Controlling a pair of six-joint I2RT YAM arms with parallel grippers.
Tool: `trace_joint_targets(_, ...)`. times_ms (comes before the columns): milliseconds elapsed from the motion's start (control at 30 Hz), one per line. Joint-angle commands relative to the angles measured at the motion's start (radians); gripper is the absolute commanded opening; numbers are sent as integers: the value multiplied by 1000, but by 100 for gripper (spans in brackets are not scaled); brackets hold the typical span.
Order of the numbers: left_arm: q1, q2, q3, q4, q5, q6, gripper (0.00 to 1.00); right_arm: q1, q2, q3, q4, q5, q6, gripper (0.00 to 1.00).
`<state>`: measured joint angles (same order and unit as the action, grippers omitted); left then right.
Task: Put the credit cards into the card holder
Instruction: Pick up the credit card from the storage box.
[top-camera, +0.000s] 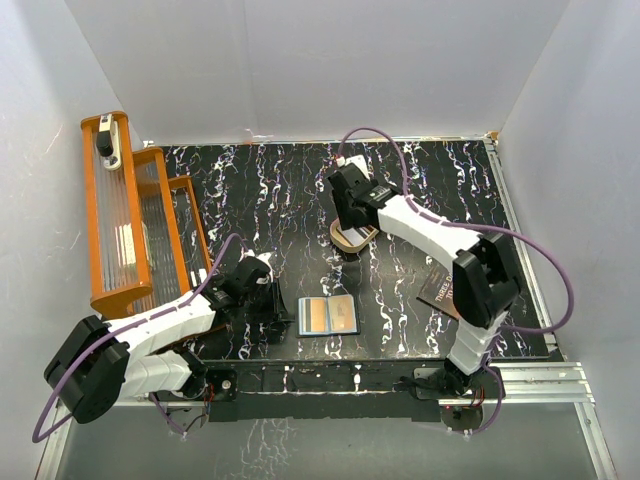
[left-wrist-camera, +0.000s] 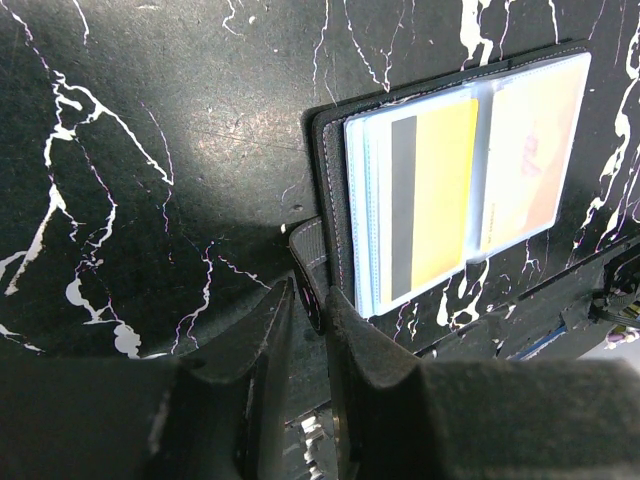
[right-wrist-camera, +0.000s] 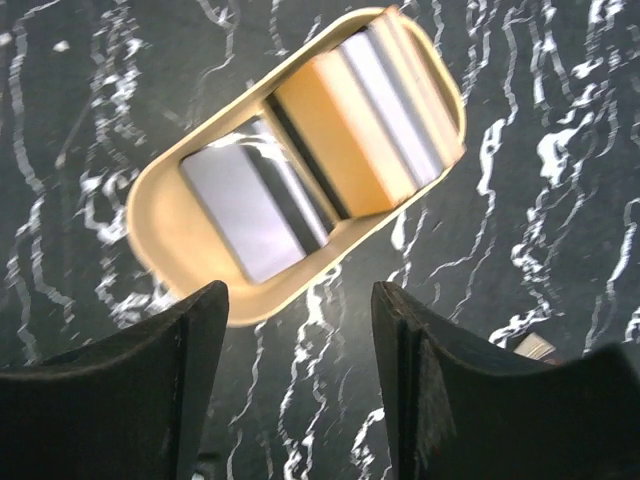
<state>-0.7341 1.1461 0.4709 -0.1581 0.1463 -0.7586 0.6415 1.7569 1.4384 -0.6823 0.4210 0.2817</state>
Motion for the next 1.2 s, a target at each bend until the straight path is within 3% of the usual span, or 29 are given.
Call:
trace_joint_targets(0,3,-30,-11,-6,7,15,19,-25,67,104,6,135,-124,60)
trace_joint_targets(100,2,-25,-16,1,11,15,19,-40,109,133,16,154,-161,64)
trace_joint_targets(700,3,-14,-23,14,18,11,19,-97,317,248,17,167,-259,63)
trace_joint_targets(1167,3,-11,-20,5,6,8,19,-120,365,257,32,202,-292,50)
